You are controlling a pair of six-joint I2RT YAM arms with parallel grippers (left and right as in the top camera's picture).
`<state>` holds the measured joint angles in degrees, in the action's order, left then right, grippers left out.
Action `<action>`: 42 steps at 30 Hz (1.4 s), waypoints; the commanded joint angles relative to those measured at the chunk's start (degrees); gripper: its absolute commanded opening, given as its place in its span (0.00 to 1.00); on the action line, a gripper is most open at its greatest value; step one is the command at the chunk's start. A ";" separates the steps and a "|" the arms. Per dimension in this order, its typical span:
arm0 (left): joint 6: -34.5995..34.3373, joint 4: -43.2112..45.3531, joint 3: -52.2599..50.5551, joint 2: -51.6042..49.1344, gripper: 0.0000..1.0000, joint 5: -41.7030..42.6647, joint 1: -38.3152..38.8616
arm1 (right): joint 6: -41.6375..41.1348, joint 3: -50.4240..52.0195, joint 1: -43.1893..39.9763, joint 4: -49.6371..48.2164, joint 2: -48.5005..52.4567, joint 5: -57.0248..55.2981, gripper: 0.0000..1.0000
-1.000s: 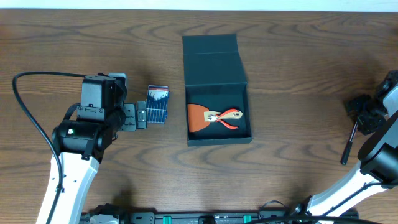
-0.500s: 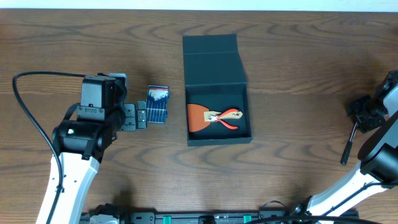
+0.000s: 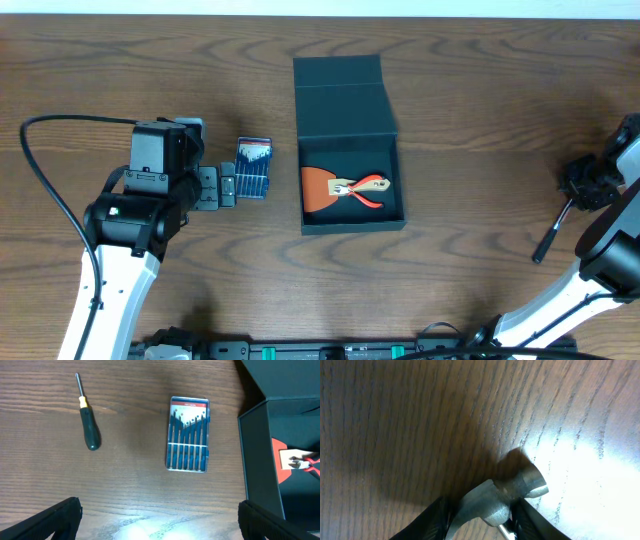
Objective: Pack container
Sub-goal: 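Lower right gripper and close on the hammer head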
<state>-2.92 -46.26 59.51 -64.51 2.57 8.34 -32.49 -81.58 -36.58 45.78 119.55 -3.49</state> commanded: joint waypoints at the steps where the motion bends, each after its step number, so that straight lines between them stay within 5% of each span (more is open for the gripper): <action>1: 0.70 -0.17 1.03 -0.22 0.98 -0.85 -0.28 | 0.46 1.18 -0.57 0.52 3.43 0.55 0.33; 12: 0.70 -0.17 1.05 -0.22 0.98 -0.83 -0.28 | 0.46 1.18 -0.57 0.57 3.43 0.55 0.22; 19: 0.68 -0.17 1.03 -0.22 0.98 -0.83 -0.28 | 0.46 1.18 -0.57 0.59 3.43 0.55 0.03; 42: 0.70 -0.17 1.03 -0.22 0.98 -0.83 -0.28 | 2.95 1.18 -0.57 0.66 3.43 0.57 0.01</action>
<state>-2.92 -46.26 59.51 -64.51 2.57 8.34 -31.86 -81.69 -36.86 46.65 119.52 -5.39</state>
